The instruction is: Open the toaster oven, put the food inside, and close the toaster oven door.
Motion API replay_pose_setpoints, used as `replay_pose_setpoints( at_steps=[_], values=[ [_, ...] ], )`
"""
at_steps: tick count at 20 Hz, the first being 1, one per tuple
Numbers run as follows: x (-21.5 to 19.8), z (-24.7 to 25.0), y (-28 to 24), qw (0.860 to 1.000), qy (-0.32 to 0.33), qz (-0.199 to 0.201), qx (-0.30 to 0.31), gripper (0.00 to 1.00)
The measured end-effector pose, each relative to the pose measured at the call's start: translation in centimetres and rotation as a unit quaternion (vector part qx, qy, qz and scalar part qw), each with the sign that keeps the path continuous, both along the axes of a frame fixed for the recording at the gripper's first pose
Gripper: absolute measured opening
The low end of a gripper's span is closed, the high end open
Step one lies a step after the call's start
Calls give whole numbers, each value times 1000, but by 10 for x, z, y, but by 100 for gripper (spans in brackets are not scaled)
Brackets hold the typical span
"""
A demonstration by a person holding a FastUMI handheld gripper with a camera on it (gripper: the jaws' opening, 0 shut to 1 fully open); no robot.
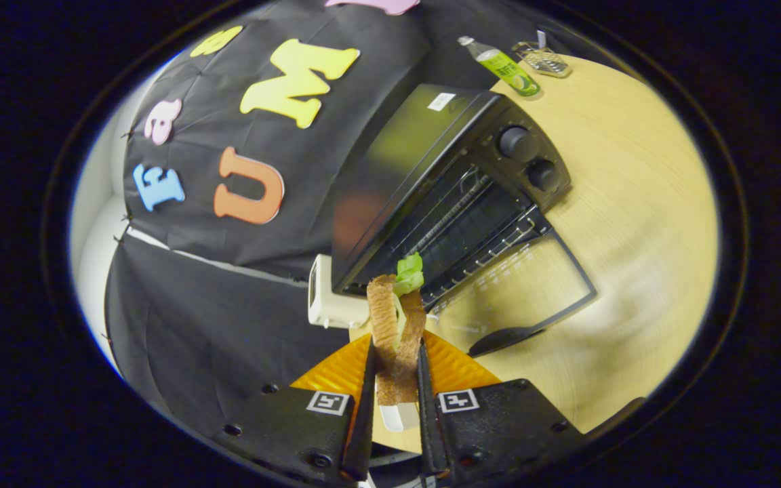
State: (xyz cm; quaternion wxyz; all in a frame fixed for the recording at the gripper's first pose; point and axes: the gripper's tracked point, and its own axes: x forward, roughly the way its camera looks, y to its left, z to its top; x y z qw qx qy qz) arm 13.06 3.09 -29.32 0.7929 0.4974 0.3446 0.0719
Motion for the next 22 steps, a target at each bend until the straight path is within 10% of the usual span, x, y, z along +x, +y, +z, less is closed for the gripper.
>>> replay_pose_setpoints(
  at_steps=[16,22],
  values=[
    [129,-48,-24,968,-63,-224,93,35],
    [123,-58,7,974,-32,-213,73,67]
  ],
)
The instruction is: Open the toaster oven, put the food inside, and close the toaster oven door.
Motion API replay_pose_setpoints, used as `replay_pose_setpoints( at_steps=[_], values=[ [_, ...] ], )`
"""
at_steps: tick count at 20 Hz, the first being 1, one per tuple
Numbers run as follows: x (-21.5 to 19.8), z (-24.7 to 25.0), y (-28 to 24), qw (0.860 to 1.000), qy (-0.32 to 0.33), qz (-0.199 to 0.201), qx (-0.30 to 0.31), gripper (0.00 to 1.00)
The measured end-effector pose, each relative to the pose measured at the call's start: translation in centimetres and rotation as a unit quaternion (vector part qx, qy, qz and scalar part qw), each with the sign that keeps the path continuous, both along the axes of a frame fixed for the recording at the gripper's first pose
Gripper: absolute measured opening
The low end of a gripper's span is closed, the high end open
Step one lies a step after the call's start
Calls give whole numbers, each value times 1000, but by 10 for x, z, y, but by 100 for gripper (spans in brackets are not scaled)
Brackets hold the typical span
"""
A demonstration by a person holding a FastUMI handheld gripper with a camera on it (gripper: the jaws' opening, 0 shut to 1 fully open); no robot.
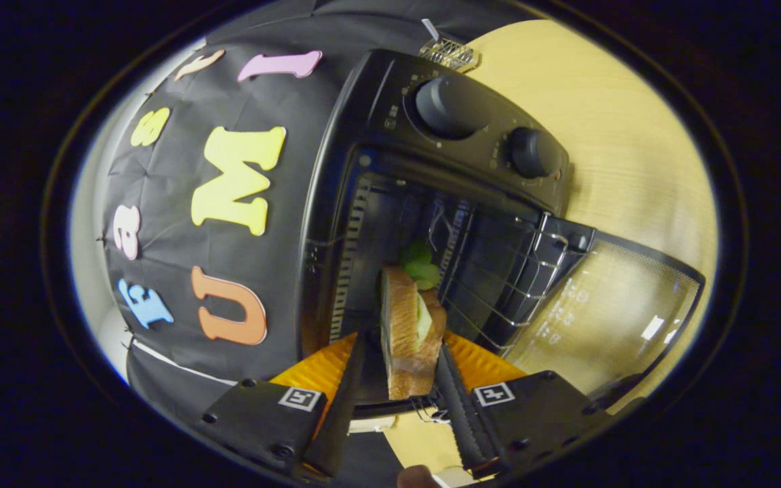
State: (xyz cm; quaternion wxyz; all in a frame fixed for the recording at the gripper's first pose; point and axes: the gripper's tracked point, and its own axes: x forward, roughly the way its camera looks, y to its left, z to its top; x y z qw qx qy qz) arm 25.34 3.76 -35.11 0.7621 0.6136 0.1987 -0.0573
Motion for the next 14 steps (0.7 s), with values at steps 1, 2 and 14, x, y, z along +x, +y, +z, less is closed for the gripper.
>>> replay_pose_setpoints(
  at_steps=[1,2,14],
  values=[
    [-5,-2,6,1000,10,14,-12,73],
    [-11,-7,11,999,27,30,-32,80],
    [-79,-18,35,938,126,200,-253,85]
  ],
)
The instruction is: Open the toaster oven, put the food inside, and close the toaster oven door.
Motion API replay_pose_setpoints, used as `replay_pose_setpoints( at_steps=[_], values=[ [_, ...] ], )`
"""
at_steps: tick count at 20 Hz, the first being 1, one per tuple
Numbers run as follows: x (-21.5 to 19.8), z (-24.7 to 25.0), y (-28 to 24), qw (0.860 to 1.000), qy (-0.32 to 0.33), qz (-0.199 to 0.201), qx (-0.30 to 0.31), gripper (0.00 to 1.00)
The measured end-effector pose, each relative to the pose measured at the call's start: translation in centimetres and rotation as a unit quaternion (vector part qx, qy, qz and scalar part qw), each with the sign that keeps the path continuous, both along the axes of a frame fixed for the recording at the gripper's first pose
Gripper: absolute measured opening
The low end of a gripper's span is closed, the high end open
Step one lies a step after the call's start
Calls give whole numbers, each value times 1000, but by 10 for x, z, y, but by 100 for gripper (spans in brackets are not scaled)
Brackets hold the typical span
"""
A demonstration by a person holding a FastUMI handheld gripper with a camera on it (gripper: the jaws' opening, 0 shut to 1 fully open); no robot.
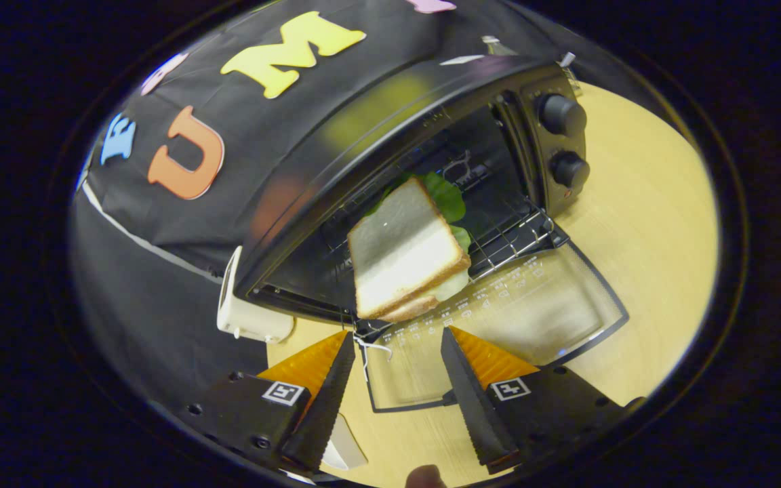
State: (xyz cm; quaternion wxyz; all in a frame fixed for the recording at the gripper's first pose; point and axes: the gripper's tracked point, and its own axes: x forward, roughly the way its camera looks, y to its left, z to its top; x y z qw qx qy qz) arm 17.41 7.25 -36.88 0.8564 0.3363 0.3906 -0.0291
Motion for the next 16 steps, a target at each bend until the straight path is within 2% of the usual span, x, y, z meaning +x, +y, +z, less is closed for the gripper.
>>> replay_pose_setpoints(
  at_steps=[3,6,9,13,16],
  values=[
    [-24,14,-3,997,-11,34,-66,86],
    [-54,28,-7,985,-34,80,-150,88],
    [-84,35,-7,974,-45,108,-193,90],
    [-113,29,-13,966,-45,116,-228,90],
    [-126,9,-20,968,-32,100,-227,90]
  ],
)
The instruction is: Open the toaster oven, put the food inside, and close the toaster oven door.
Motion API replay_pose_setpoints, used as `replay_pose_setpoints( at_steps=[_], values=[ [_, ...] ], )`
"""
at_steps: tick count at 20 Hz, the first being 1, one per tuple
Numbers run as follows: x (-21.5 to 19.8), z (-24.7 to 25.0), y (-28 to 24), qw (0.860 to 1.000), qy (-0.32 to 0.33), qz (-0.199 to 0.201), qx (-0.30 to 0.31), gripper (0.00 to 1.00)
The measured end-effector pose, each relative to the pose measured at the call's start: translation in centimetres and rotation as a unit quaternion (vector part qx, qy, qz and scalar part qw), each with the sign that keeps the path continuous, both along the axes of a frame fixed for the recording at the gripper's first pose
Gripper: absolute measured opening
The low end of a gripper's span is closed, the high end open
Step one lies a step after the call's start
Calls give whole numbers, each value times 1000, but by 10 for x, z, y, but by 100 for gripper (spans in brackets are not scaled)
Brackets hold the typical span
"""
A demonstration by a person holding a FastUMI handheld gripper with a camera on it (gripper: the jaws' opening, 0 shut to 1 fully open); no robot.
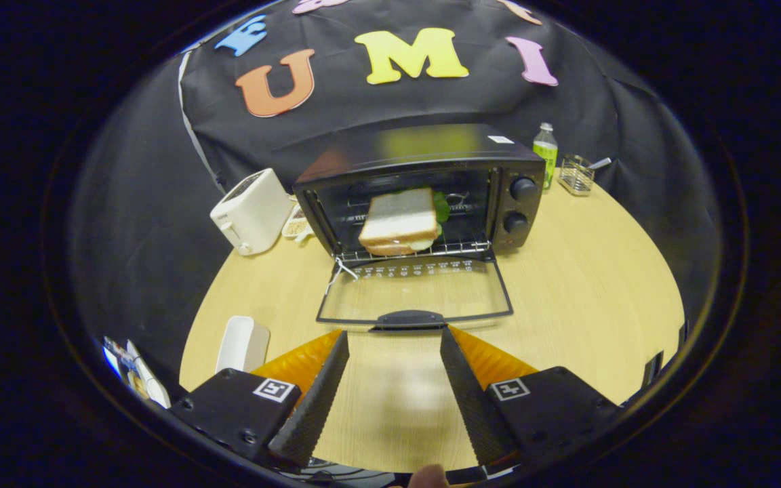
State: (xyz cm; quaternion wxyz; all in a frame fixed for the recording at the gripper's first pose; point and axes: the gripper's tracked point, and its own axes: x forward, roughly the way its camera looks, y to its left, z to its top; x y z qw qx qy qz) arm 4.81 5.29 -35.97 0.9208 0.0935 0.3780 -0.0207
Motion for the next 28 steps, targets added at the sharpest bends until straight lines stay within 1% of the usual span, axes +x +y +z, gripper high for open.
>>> replay_pose_setpoints(
  at_steps=[4,6,9,13,16,19,23,28],
  values=[
    [-3,-34,-4,1000,8,-16,0,90],
    [1,-48,-7,1000,7,-18,-6,90],
    [8,-74,-12,999,23,-24,-11,90],
    [25,-96,-16,999,33,-25,-17,90],
    [36,-108,-9,999,40,-16,-22,90],
    [43,-116,-3,999,36,-13,-26,90],
    [46,-118,-4,998,27,-8,-56,90],
    [44,-102,-2,999,33,-25,-28,90]
  ],
)
